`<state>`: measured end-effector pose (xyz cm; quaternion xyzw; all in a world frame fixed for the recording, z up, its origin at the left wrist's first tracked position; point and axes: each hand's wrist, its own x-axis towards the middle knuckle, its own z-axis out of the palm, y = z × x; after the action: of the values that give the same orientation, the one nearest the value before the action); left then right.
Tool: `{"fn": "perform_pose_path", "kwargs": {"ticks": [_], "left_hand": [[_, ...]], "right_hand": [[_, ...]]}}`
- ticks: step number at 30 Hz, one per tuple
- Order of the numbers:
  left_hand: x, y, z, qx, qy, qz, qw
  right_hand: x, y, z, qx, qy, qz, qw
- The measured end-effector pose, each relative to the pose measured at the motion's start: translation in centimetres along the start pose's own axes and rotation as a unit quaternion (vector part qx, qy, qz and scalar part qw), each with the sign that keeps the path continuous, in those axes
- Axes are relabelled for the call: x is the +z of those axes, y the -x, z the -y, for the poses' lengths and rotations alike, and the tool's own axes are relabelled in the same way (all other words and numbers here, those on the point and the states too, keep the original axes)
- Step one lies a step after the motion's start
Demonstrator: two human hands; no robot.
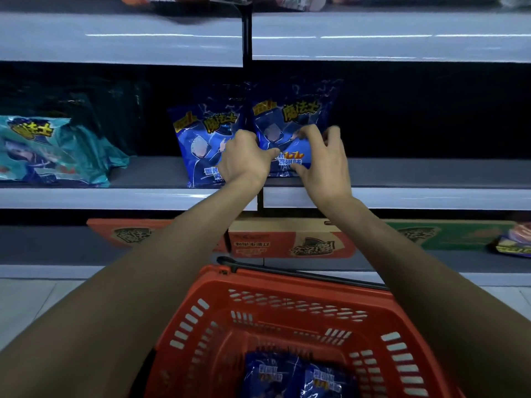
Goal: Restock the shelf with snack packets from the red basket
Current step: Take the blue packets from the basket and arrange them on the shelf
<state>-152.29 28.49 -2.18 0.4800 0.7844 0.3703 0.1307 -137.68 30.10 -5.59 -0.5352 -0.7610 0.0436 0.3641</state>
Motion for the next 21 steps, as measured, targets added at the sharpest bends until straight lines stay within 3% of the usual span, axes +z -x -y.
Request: {"fn": "perform_pose_path", "kwargs": {"ticks": [5, 15, 21], "left_hand": [[-0.3, 0.3, -0.4, -0.008, 0.007, 0.007, 1.0], [-1.2, 3.3, 0.3, -0.045, 0.203, 0.002, 0.978], [-3.7, 5.4, 1.9, 0.002, 0.134, -0.011, 0.991]], "right_hand": [[-0.1, 0.1, -0.1, 0.008, -0.005, 0.003, 1.0], [-0.5, 1.5, -0.2, 0.031, 0.0, 0.012, 0.999], [-0.8, 1.9, 0.0, 0.049, 0.011, 0.015, 0.999]]}}
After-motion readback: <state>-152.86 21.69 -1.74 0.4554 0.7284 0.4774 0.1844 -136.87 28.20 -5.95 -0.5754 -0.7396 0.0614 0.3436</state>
